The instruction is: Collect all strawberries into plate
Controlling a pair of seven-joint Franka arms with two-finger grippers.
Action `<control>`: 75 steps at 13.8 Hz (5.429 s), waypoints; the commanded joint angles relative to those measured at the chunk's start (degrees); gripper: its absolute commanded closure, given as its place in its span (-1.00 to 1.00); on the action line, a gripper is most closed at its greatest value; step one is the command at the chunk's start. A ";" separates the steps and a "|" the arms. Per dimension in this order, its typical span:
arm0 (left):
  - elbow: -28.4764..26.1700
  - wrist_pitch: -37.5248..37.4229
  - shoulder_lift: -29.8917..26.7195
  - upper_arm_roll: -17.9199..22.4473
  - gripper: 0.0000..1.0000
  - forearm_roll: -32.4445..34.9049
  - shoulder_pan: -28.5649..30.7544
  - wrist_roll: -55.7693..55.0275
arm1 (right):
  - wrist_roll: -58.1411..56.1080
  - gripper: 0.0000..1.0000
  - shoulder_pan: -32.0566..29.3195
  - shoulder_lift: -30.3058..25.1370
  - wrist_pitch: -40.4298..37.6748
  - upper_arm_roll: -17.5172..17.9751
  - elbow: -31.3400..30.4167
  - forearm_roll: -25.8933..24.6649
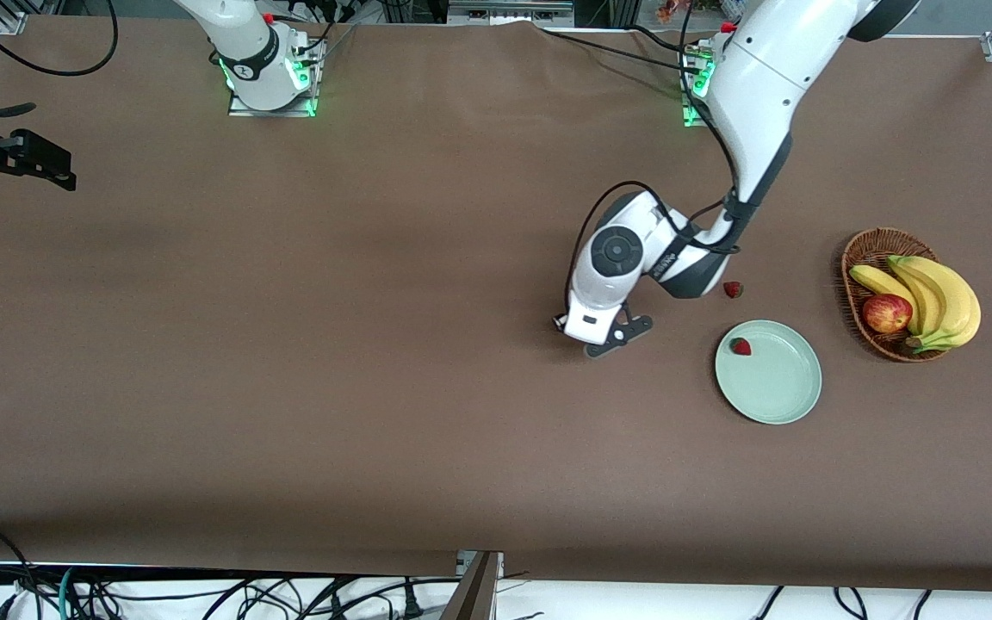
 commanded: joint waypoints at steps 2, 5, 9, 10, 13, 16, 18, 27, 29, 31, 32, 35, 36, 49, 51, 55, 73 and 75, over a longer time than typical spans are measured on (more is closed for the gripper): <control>3.47 -7.08 -2.09 -0.92 1.00 0.64 9.15 10.47 | -0.29 -1.00 -0.58 -0.06 -0.90 0.14 -0.24 1.01; 4.10 -7.98 -2.26 -0.84 0.94 0.72 18.63 24.53 | -0.47 -1.00 -0.32 0.30 -0.82 0.23 0.20 1.01; 4.18 -10.88 -2.35 -0.57 0.16 1.42 25.68 36.59 | -0.47 -1.00 -0.49 0.47 -0.82 0.14 0.20 1.01; 4.18 -10.97 -2.35 -0.57 -0.91 1.43 26.56 39.23 | -0.47 -1.00 -0.49 0.47 -0.82 0.14 0.20 1.01; 4.54 -15.69 -3.84 -0.83 -1.00 0.72 27.36 41.01 | -0.47 -1.00 -0.40 0.56 -0.73 0.23 0.20 1.01; -1.40 -21.34 -8.65 -2.32 -1.00 -0.58 27.45 41.64 | -0.47 -1.00 -0.32 0.47 -0.73 0.23 0.20 1.01; -9.66 -18.63 -13.31 -3.03 -1.00 -1.65 27.45 41.37 | -0.47 -1.00 -0.32 0.56 -0.73 0.23 0.20 1.01; -34.49 11.09 -18.79 -2.95 -0.43 -0.95 29.65 41.72 | -0.38 -1.00 -0.23 0.56 -0.29 0.31 0.20 1.01; -34.49 11.09 -18.17 -2.86 0.53 -0.95 29.74 41.55 | -0.38 -1.00 -0.23 0.56 -0.29 0.31 0.20 1.10; -34.14 10.74 -18.43 -2.95 1.00 -0.95 30.17 41.19 | -0.29 -1.00 -0.31 0.56 -0.29 0.31 0.20 1.10; -33.35 10.31 -19.04 -2.95 1.00 -1.03 31.05 41.28 | -0.29 -1.00 -0.32 0.56 -0.29 0.31 0.20 1.01; -22.94 -3.33 -20.19 -3.38 1.00 -2.96 31.15 41.37 | -0.30 -1.00 -0.49 0.56 -0.29 0.23 0.20 1.10; -16.71 -11.33 -19.67 -3.47 1.00 -4.53 30.97 41.98 | -0.29 -1.00 -0.40 0.56 -0.29 0.23 0.20 1.10; 3.30 -22.39 -9.72 -3.30 -1.00 -4.99 31.49 42.78 | -0.30 -1.00 -0.49 0.56 -0.29 0.23 0.20 1.10; 4.00 -24.14 -12.01 -3.47 -1.00 -6.64 31.58 42.78 | -0.38 -1.00 -0.49 0.56 -0.29 0.23 0.20 1.10; 6.99 -34.14 -20.87 -4.08 -1.00 -12.20 30.88 43.21 | -0.29 -1.00 -0.49 0.56 -0.20 0.23 0.20 1.10; 0.75 -43.32 -45.15 17.27 -1.00 -17.56 11.81 68.18 | -0.56 -1.00 -0.58 0.56 -0.20 0.14 0.28 1.01; 0.84 -43.92 -45.07 16.75 -1.00 -16.95 12.07 67.74 | -0.47 -1.00 -0.49 0.56 -0.20 0.14 0.20 1.01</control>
